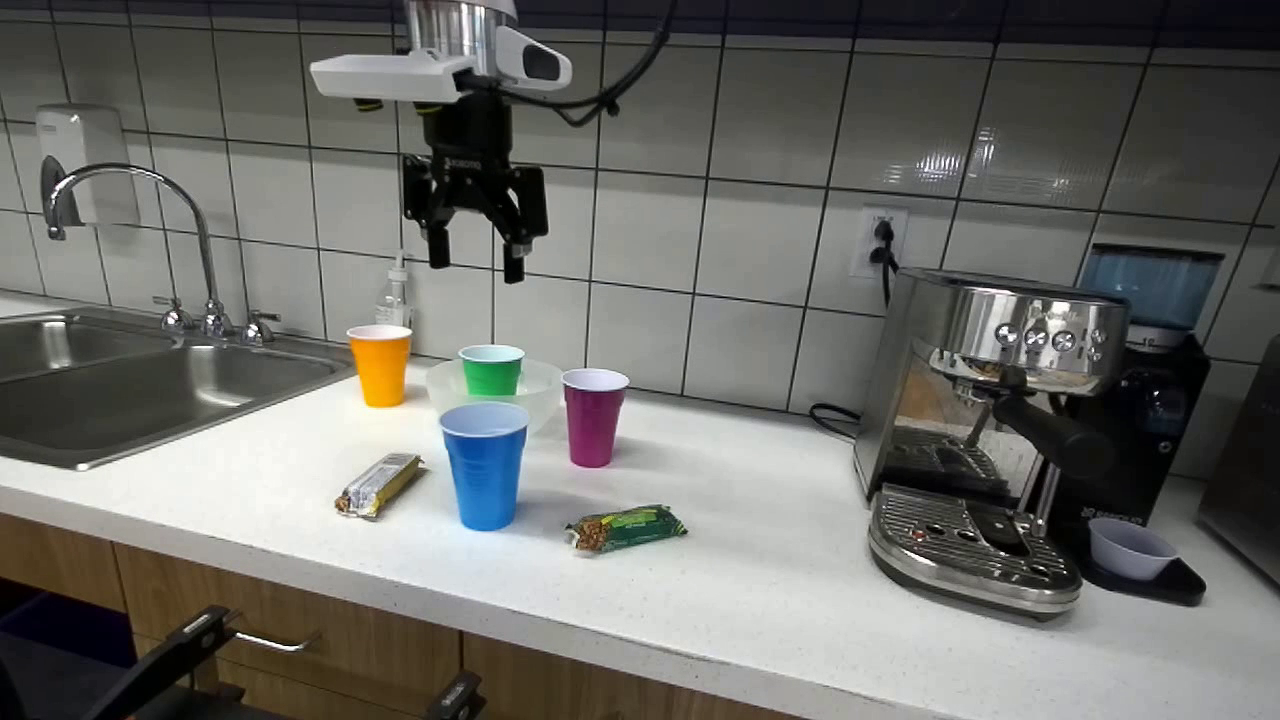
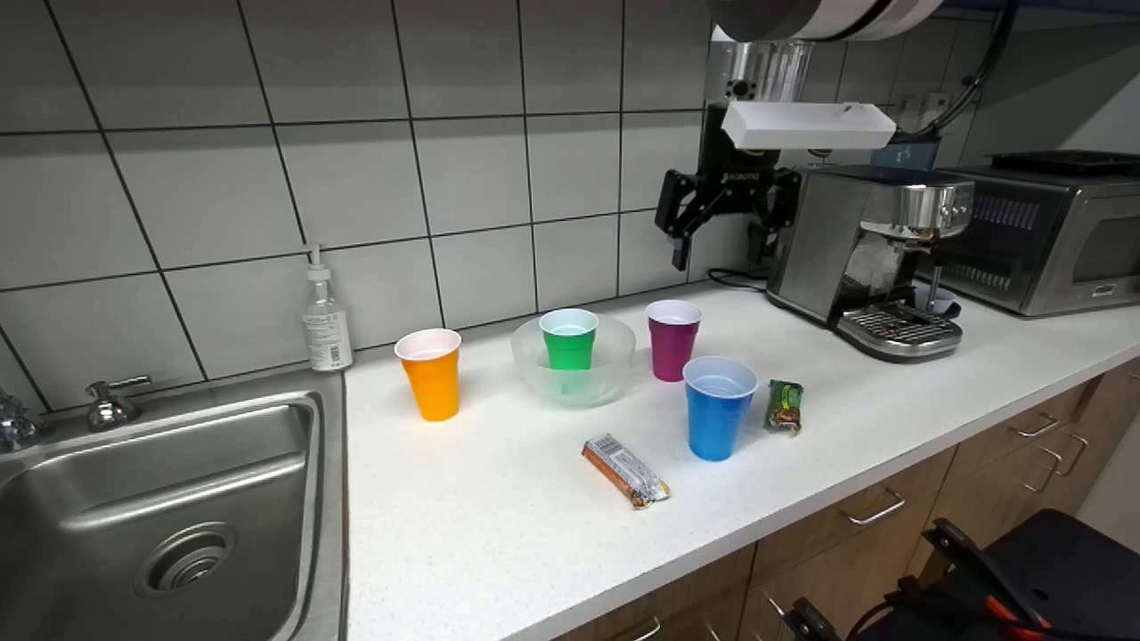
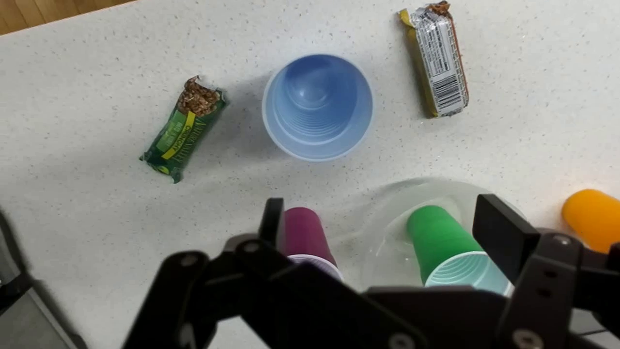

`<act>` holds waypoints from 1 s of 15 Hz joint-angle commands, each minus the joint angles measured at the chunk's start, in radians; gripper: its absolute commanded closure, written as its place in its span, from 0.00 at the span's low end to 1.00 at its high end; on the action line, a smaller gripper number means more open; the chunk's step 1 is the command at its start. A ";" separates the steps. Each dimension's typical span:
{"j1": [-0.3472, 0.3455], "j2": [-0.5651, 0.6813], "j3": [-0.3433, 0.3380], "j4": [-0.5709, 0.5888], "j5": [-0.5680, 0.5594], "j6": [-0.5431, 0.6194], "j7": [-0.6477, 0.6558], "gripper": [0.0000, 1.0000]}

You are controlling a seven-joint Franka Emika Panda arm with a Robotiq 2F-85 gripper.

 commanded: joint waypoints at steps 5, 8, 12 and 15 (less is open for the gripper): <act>-0.052 0.141 -0.029 0.032 -0.065 0.114 0.081 0.00; -0.055 0.210 -0.040 0.062 -0.074 0.142 0.115 0.00; -0.050 0.305 -0.061 0.122 -0.080 0.174 0.150 0.00; -0.045 0.374 -0.082 0.174 -0.080 0.188 0.174 0.00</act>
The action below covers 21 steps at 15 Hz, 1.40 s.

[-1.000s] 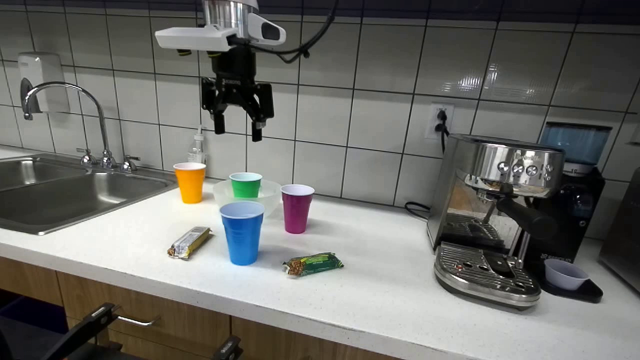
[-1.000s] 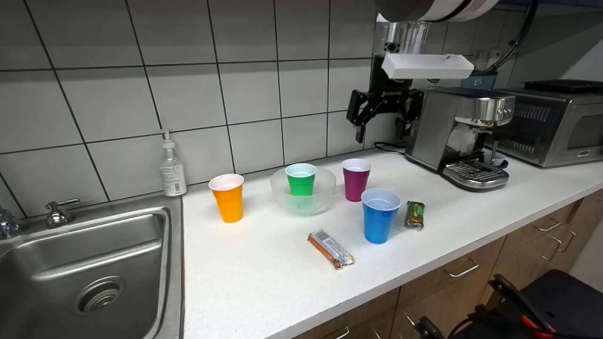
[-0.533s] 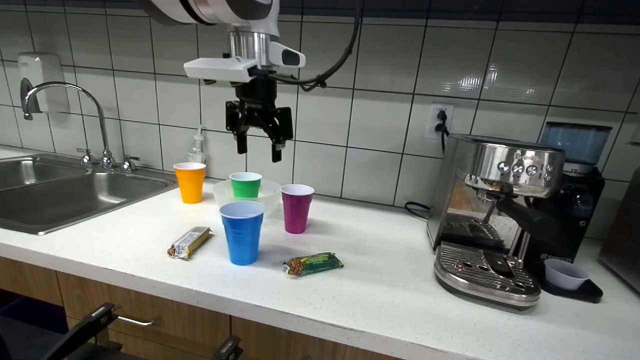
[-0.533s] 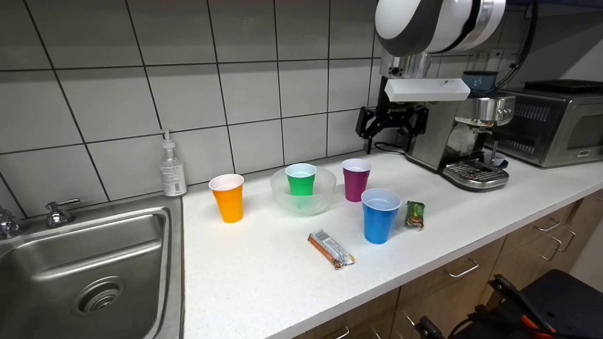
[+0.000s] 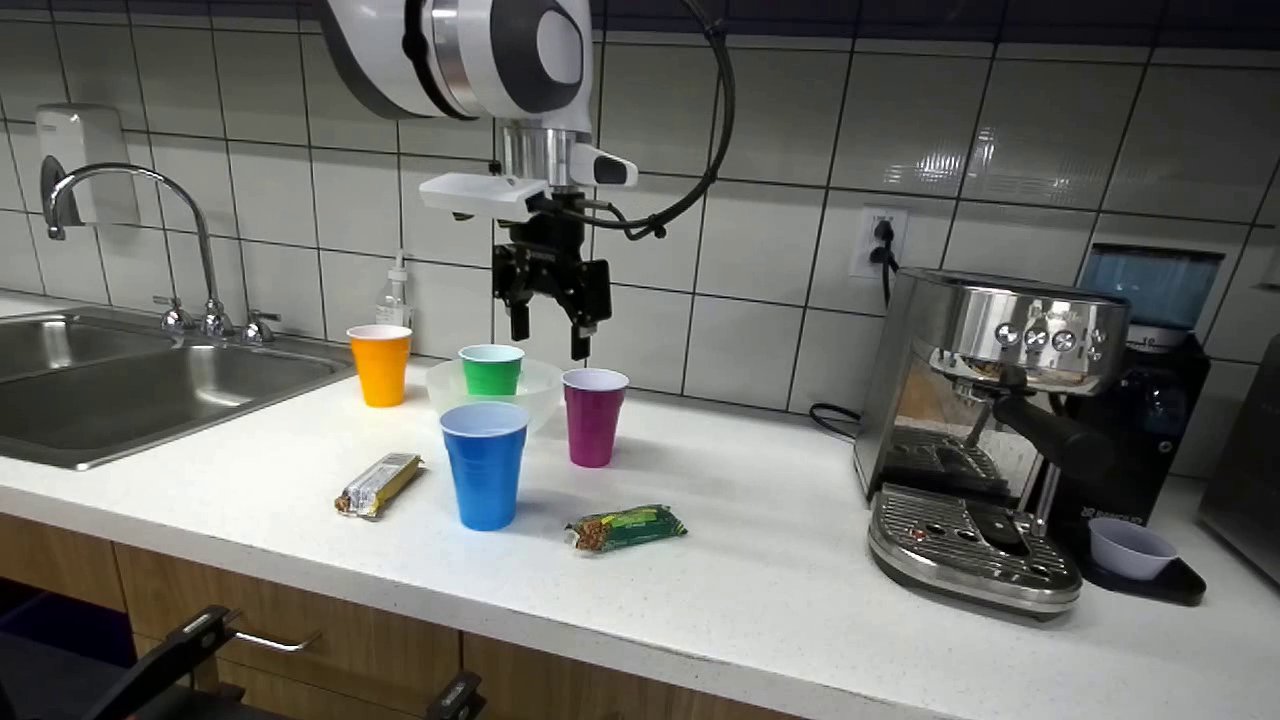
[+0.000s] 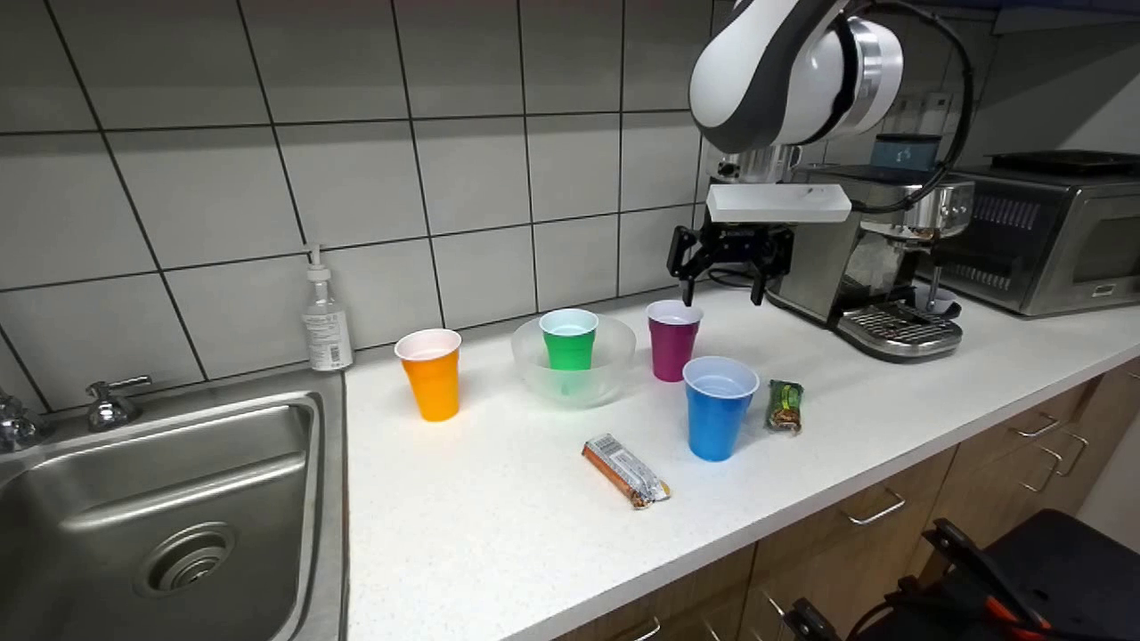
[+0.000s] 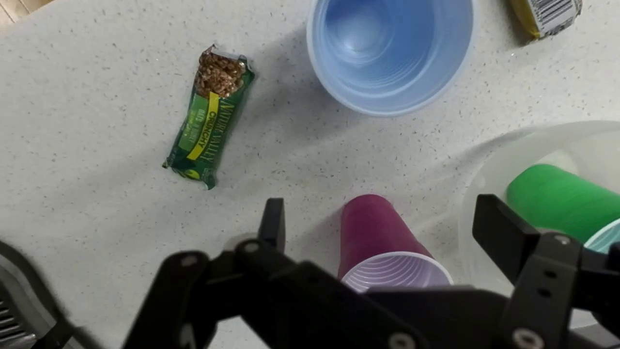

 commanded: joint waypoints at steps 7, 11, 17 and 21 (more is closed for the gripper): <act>0.019 0.202 -0.077 0.184 -0.044 0.034 0.137 0.00; 0.030 0.257 -0.109 0.238 -0.046 0.034 0.183 0.00; 0.061 0.329 -0.154 0.291 -0.054 0.031 0.236 0.00; 0.081 0.363 -0.169 0.323 -0.049 0.024 0.247 0.00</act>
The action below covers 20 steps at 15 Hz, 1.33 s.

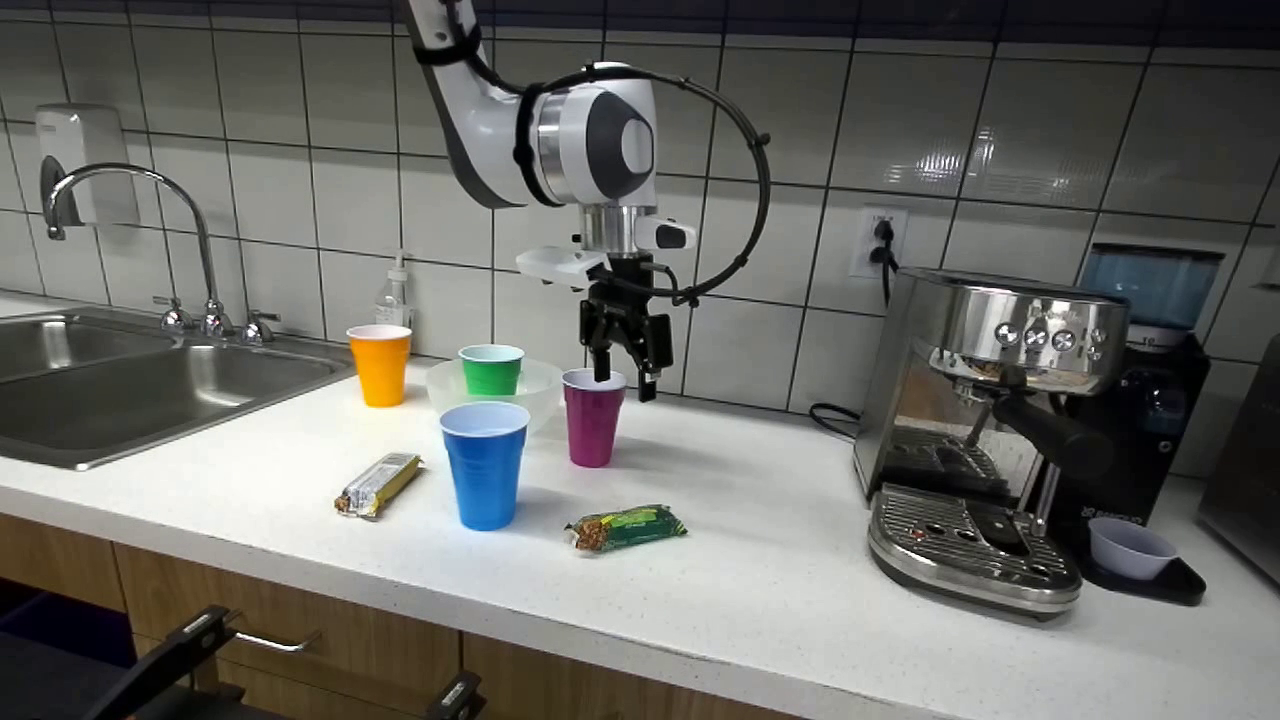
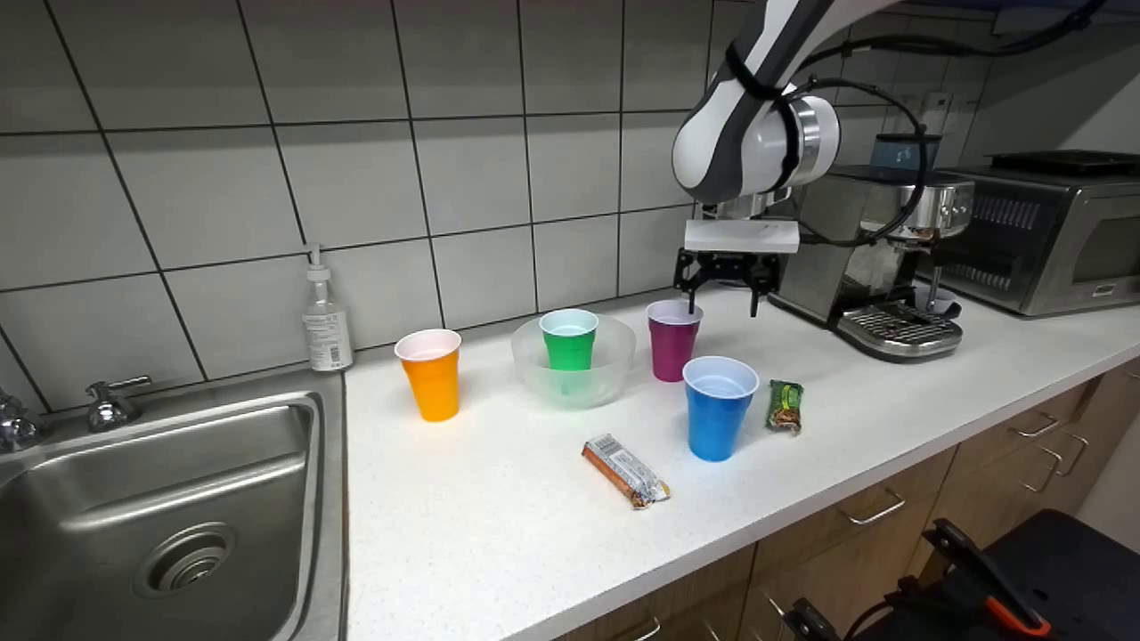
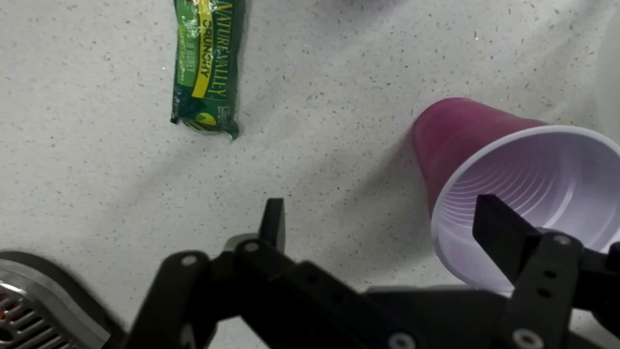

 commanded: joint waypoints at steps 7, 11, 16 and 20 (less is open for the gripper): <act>0.034 0.042 -0.018 0.044 0.005 -0.003 0.013 0.00; 0.034 0.045 -0.019 0.043 0.005 -0.003 0.013 0.00; 0.034 0.045 -0.019 0.043 0.005 -0.003 0.013 0.00; 0.034 0.045 -0.019 0.043 0.005 -0.003 0.013 0.00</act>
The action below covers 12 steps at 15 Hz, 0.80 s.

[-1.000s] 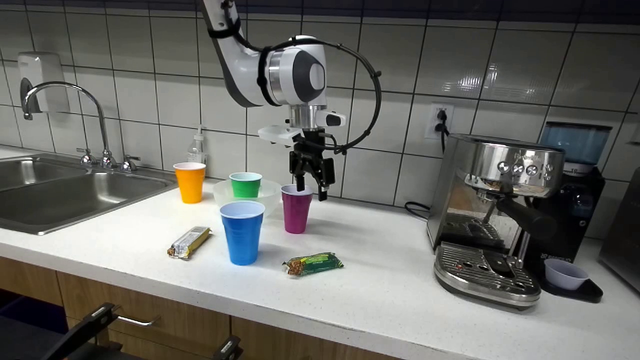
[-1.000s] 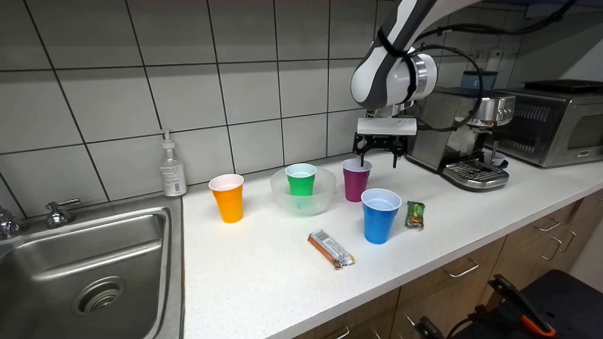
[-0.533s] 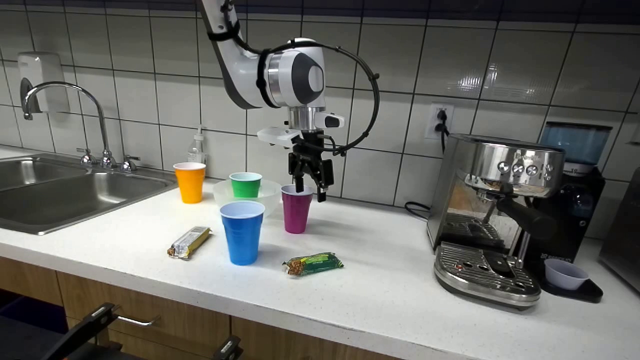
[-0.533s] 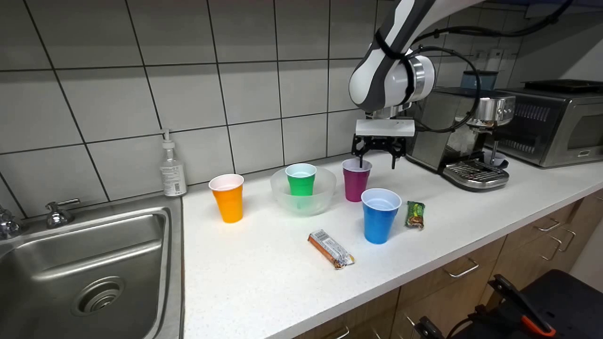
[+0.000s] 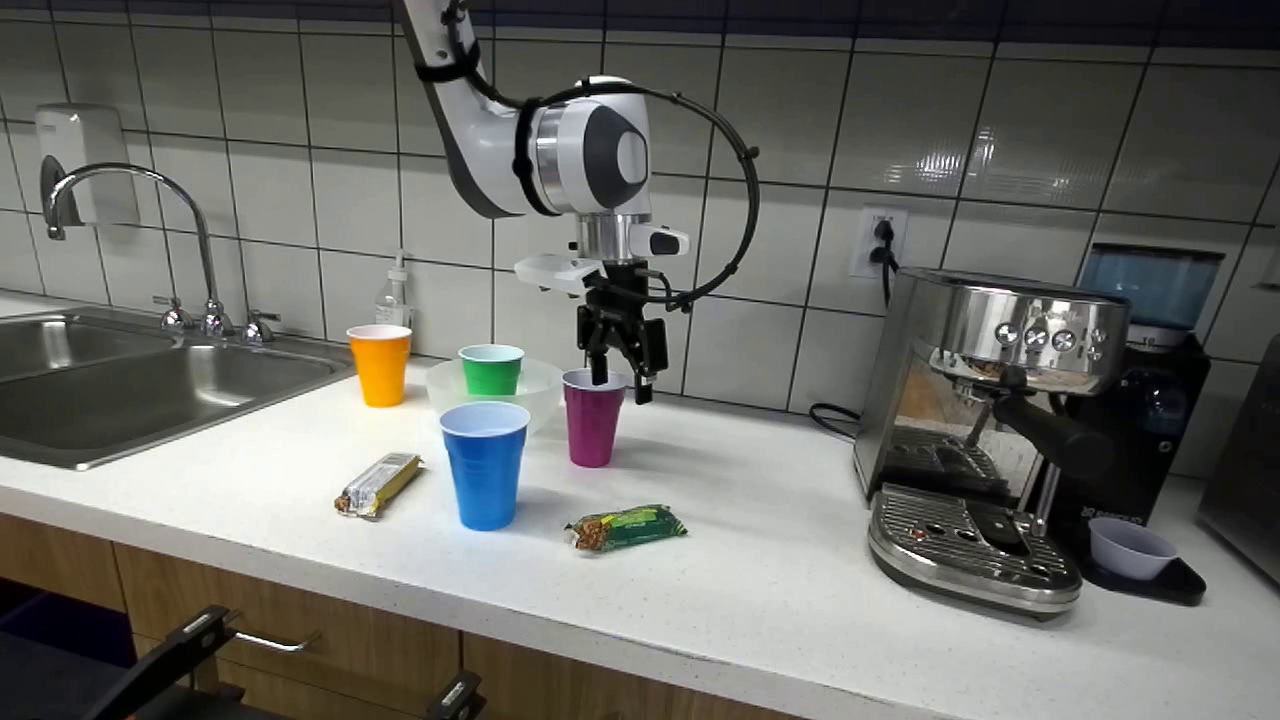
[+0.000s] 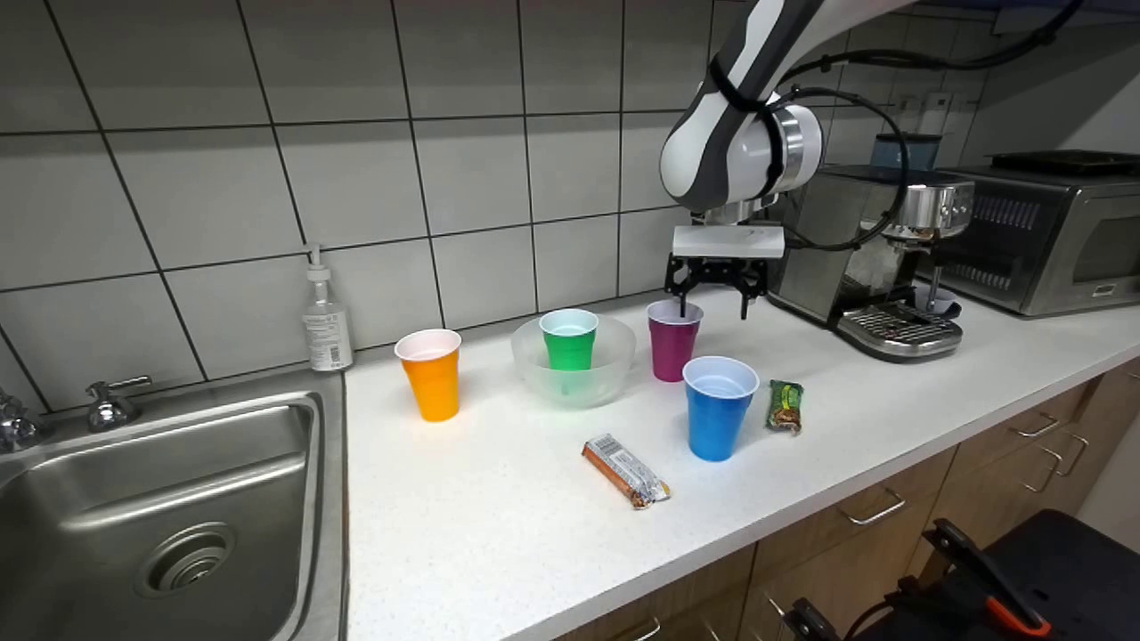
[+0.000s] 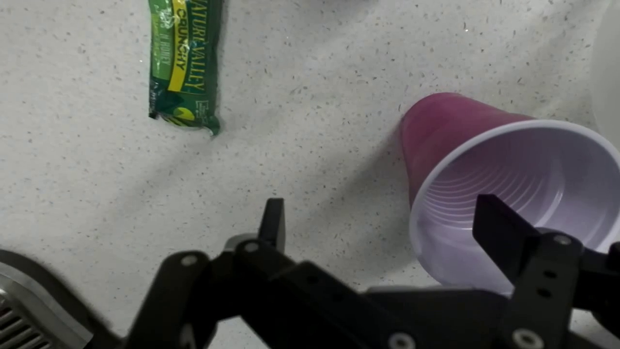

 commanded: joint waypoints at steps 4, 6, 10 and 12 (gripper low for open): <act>0.008 0.020 -0.008 0.002 0.001 0.031 0.009 0.00; 0.007 0.032 -0.006 0.003 0.008 0.043 0.004 0.00; 0.010 0.065 -0.006 0.011 0.015 0.068 -0.002 0.00; 0.014 0.077 -0.010 0.011 0.013 0.087 -0.002 0.28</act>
